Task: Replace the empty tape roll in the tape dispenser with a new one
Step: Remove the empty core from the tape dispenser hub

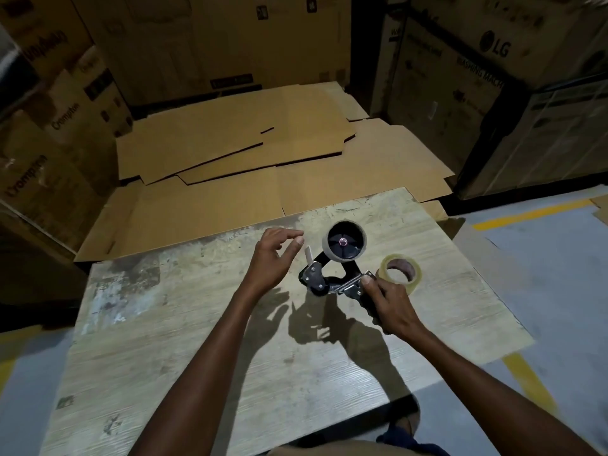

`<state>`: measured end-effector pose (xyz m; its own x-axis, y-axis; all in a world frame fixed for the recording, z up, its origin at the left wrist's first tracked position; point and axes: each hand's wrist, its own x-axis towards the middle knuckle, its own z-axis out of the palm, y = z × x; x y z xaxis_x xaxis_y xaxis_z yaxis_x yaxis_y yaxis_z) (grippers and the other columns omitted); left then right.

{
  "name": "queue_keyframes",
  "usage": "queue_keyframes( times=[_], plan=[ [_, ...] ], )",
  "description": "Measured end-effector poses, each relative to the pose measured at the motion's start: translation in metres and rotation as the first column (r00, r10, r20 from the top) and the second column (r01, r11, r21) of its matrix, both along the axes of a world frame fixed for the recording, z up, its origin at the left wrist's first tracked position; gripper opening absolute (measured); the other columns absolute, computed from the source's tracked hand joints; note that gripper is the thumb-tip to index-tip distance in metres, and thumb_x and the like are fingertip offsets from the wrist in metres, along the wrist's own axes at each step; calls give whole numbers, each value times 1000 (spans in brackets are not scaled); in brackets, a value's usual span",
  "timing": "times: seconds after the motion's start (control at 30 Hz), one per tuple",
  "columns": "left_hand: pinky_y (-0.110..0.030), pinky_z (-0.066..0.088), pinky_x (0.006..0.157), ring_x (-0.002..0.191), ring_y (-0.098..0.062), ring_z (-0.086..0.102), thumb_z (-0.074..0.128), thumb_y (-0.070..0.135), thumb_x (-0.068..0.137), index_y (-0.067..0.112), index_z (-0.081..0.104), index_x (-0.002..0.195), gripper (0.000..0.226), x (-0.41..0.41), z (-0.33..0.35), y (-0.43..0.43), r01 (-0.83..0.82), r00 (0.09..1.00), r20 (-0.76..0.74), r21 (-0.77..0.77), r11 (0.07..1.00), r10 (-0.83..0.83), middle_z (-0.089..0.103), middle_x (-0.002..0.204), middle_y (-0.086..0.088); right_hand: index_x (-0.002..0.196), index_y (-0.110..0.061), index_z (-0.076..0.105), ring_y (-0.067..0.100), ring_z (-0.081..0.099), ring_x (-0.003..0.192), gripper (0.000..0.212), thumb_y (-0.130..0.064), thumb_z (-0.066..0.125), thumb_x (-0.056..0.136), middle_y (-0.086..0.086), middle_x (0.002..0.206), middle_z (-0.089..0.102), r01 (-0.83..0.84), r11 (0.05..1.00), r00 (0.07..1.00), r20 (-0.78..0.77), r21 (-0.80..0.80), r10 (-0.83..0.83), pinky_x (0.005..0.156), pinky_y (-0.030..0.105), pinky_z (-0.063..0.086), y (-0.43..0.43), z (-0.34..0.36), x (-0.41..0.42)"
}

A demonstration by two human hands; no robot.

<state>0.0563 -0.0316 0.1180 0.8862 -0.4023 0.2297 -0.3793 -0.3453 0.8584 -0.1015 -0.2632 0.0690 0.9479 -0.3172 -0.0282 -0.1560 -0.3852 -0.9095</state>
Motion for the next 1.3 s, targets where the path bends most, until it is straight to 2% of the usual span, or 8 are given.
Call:
queue_keyframes(
  times=[0.13,0.3,0.4,0.7,0.83,1.07,1.17,1.3],
  plan=[
    [-31,45,102,128,-6,58,58,29,106,27,73,126,25,7,22,-3,154,970,-178,-76,985,-166,70,130,14,77,-12,65,26,50,58,53,-56,45,98,15,69,58,-93,905,988,-75,415,136,50,32,42,-4,13,-1],
    [-30,36,115,141,1,47,49,24,110,17,62,142,35,5,42,-13,352,873,-322,-108,930,-368,61,145,14,76,-13,64,23,53,55,50,-56,46,94,16,69,58,-86,869,983,-99,487,153,46,27,45,-6,10,-1],
    [-43,28,122,144,-3,43,41,43,108,25,59,145,45,-1,49,-17,372,842,-388,-83,924,-374,60,144,20,81,-3,57,26,52,54,67,-69,52,81,14,65,56,-67,857,984,-108,512,142,46,30,44,-8,3,-2],
    [-27,26,119,142,-7,49,26,56,103,12,59,144,69,-25,49,-14,338,894,-243,-190,922,-377,68,138,4,88,26,47,26,45,54,111,-83,64,72,22,68,48,-33,839,999,2,543,38,45,29,40,-7,-5,-6],
    [-40,21,125,149,-10,40,16,50,107,10,61,142,70,-27,44,-10,387,894,-175,-168,907,-413,68,138,2,87,23,46,31,42,60,116,-90,64,66,20,68,48,-32,851,999,15,524,28,44,28,40,-8,-5,-4],
    [-43,3,124,152,1,26,7,53,105,19,65,140,76,-15,48,-14,419,849,-306,-109,901,-431,45,160,5,71,7,58,19,51,42,80,-71,63,86,19,57,59,-230,901,973,53,367,226,41,23,37,-7,5,-7],
    [-48,2,126,151,-2,31,4,53,106,13,68,135,81,-9,51,-17,466,782,-389,-155,871,-488,55,153,-2,67,-6,60,10,56,42,53,-50,54,96,23,60,64,-307,917,951,44,253,307,44,20,40,-1,6,-6],
    [-44,7,124,150,-6,36,4,55,106,18,65,138,77,0,41,-16,403,785,-418,-217,889,-458,65,142,0,65,-17,59,12,53,46,51,-56,52,98,9,55,60,-295,944,955,22,147,295,48,25,39,1,-2,-4]
  ],
)
